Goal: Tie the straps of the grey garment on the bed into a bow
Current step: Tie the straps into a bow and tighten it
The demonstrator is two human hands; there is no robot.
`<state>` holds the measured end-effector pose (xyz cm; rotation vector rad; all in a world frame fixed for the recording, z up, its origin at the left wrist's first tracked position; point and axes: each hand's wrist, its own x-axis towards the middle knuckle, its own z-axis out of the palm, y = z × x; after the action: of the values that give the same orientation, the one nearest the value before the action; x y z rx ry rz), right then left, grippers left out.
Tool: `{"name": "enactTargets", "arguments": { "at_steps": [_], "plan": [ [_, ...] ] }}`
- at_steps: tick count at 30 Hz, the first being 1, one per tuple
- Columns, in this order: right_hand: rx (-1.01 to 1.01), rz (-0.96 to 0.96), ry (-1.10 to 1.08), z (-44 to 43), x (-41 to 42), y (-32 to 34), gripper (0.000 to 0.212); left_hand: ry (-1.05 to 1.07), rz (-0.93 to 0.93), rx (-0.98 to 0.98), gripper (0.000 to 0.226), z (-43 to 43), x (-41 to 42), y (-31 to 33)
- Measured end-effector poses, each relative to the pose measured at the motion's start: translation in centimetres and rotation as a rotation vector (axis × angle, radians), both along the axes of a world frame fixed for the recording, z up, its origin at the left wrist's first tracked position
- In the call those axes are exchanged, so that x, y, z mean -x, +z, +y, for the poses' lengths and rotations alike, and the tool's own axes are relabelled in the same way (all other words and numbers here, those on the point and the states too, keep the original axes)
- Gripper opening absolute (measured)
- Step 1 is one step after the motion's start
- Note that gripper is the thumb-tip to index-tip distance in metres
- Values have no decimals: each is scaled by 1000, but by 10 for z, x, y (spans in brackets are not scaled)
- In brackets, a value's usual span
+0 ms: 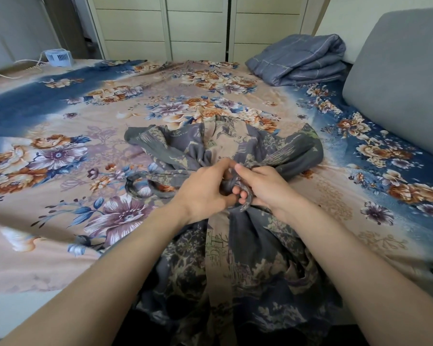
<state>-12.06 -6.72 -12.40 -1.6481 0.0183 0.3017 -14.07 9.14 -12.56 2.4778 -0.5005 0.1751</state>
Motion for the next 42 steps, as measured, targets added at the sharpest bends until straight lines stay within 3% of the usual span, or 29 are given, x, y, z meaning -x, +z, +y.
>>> {"name": "enactTargets", "arguments": {
  "at_steps": [7, 11, 17, 20, 21, 26, 33, 36, 39, 42],
  "plan": [
    [-55, 92, -59, -7, 1, 3, 37, 22, -282, -118, 47, -5, 1, -6],
    [-53, 107, -76, -6, -1, -2, 33, -6, -335, -193, 30, -3, 1, -4],
    [-29, 173, 130, -14, 1, 9, 5, 66, -91, 16, 20, 4, -8, -10],
    [143, 80, 115, -19, 2, 8, 50, 67, 113, 303, 18, 5, -8, -8],
    [209, 31, 98, -19, 4, 8, 54, 58, 184, 424, 16, 3, -6, -5],
    [373, -150, 16, -16, 1, 1, 29, 124, 434, 741, 20, -6, -1, 4],
    [686, -429, -97, -15, 9, 4, 27, 187, 492, 746, 20, -3, -5, -2],
    [637, -403, -33, -15, 12, 8, 21, 212, 471, 755, 16, -2, -7, -4],
    [541, -299, 67, -11, 16, 9, 43, 261, 466, 757, 16, 0, -9, -5],
    [555, -339, 67, -9, 17, 9, 28, 260, 487, 753, 20, 1, -9, -4]
  ]
}}
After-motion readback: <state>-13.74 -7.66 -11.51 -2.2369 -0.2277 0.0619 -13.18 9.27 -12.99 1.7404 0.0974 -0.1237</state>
